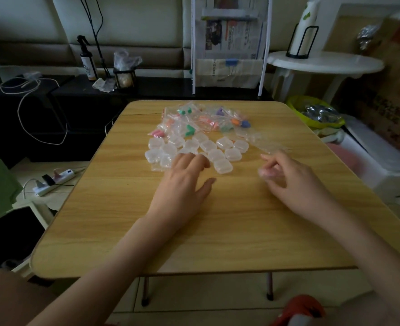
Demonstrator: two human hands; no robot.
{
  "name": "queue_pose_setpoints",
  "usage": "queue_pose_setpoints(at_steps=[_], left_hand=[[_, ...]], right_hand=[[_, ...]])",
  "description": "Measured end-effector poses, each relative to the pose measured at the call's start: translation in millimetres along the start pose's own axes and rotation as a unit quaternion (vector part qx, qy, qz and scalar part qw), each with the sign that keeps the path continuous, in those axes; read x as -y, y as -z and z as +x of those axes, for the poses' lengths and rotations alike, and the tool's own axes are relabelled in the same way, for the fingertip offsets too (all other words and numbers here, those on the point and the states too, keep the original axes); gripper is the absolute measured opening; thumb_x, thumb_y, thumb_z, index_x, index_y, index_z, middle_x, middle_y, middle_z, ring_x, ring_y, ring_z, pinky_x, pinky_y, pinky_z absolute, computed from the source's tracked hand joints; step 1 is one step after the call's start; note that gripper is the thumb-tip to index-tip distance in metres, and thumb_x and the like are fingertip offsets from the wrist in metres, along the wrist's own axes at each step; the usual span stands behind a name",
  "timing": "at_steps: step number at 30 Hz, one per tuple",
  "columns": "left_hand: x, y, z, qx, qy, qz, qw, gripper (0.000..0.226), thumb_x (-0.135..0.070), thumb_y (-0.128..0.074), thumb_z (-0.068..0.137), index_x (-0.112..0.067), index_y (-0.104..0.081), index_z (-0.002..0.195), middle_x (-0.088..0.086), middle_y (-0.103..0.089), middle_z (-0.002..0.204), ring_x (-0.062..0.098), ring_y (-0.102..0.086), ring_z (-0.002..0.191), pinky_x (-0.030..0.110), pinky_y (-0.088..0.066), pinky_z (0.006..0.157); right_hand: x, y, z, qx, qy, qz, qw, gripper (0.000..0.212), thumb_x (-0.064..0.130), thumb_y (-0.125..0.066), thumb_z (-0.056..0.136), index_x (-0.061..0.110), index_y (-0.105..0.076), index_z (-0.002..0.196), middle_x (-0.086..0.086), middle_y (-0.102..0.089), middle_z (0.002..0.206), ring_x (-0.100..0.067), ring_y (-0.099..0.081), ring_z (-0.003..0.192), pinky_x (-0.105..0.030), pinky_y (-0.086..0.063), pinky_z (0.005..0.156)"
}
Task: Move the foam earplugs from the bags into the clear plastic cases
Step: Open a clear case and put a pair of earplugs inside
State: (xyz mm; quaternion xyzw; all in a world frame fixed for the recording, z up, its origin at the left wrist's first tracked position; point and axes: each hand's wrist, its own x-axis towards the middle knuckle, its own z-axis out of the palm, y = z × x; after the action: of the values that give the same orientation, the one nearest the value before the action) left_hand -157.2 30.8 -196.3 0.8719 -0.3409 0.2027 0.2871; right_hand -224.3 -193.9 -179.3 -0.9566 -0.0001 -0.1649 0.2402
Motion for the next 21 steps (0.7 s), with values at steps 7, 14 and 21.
queue_pose_setpoints(at_steps=[7,14,21], left_hand=[[23,4,8,0.048,0.125,0.091,0.987,0.063,-0.032,-0.058,0.089,-0.021,-0.033,0.146,0.0,-0.032,0.15,0.019,-0.014,0.143,0.039,-0.013,0.117],[29,-3,12,0.066,0.188,0.044,0.979,0.051,-0.03,-0.053,0.092,-0.023,-0.041,0.141,0.002,-0.038,0.148,0.026,-0.022,0.14,0.044,-0.018,0.116],[32,1,12,-0.008,0.161,0.007,0.987,0.026,-0.024,-0.073,0.08,-0.021,-0.069,0.106,0.002,-0.063,0.109,0.027,-0.053,0.107,0.048,-0.042,0.094]], right_hand=[[-16,2,-7,0.033,-0.047,0.047,0.997,0.009,0.022,-0.062,0.085,0.026,-0.056,0.091,0.011,-0.055,0.125,-0.01,-0.052,0.11,-0.024,-0.039,0.086],[-24,-6,0,0.105,-0.062,-0.061,0.991,0.054,0.051,-0.04,0.093,0.03,-0.04,0.143,0.007,-0.02,0.157,-0.013,-0.007,0.146,-0.035,-0.012,0.117],[-10,-8,-17,0.081,-0.02,-0.041,0.996,0.044,0.054,-0.041,0.088,0.039,-0.054,0.127,0.016,-0.043,0.138,-0.009,-0.031,0.123,-0.034,-0.035,0.105]])
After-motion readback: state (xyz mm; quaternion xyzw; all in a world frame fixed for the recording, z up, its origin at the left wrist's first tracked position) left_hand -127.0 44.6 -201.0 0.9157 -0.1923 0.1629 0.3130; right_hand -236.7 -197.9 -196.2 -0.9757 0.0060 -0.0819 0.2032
